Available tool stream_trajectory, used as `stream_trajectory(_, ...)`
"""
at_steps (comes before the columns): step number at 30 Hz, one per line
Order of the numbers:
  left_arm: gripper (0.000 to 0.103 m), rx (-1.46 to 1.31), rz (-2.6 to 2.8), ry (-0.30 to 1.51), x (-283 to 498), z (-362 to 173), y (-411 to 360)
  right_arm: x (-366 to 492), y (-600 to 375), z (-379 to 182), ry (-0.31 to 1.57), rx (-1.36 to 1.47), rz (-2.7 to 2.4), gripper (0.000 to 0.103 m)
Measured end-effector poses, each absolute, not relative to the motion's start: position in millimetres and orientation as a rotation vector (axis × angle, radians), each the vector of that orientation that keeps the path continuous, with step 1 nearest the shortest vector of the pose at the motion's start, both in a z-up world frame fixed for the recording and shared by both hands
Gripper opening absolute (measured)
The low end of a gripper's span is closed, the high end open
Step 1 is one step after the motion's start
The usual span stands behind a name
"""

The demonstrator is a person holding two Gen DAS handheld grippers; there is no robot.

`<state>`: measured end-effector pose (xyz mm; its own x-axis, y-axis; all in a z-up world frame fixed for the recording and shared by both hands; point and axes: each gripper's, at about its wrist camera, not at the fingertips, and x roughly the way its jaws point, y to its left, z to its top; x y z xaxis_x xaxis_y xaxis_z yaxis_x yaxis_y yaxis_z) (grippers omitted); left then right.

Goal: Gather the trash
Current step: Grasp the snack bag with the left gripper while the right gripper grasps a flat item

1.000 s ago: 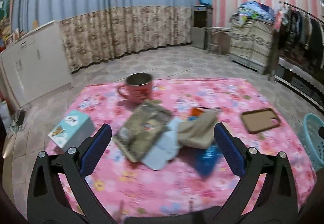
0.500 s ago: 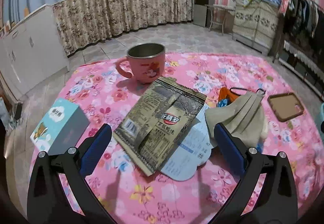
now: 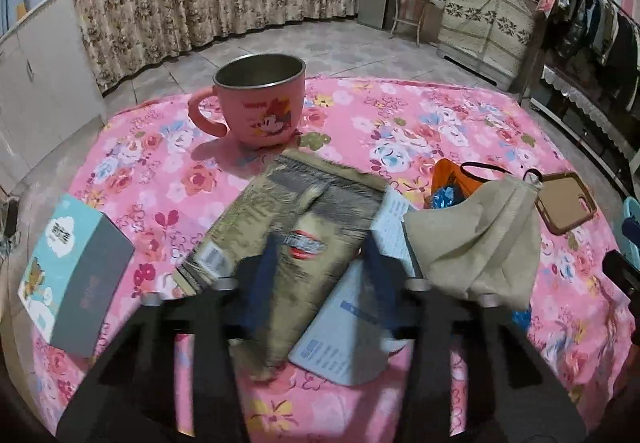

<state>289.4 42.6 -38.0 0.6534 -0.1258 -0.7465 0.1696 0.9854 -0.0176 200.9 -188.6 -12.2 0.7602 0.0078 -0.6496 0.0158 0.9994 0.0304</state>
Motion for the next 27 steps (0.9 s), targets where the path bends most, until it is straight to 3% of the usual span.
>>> stream_trajectory(2, 0.02, 0.082, -0.16, 0.827, 284.1, -34.6, 42.4, 203.8, -179.8, -12.8, 0.711, 0.023, 0.006, 0.092)
stream_trajectory(7, 0.015, 0.116, -0.137, 0.776, 263.8, -20.9, 53.6, 207.9, -157.8, -11.7, 0.715, 0.005, 0.042, 0.092)
stream_trajectory(21, 0.011, 0.046, -0.059, 0.719, 233.8, -0.6, 113.3, 252.8, -99.2, -13.8, 0.769, 0.013, 0.145, 0.09)
stream_trajectory(27, 0.011, 0.01, -0.054, 0.739, 233.4, -6.8, 124.5, 259.4, -83.3, -25.7, 0.816, -0.007, 0.236, 0.044)
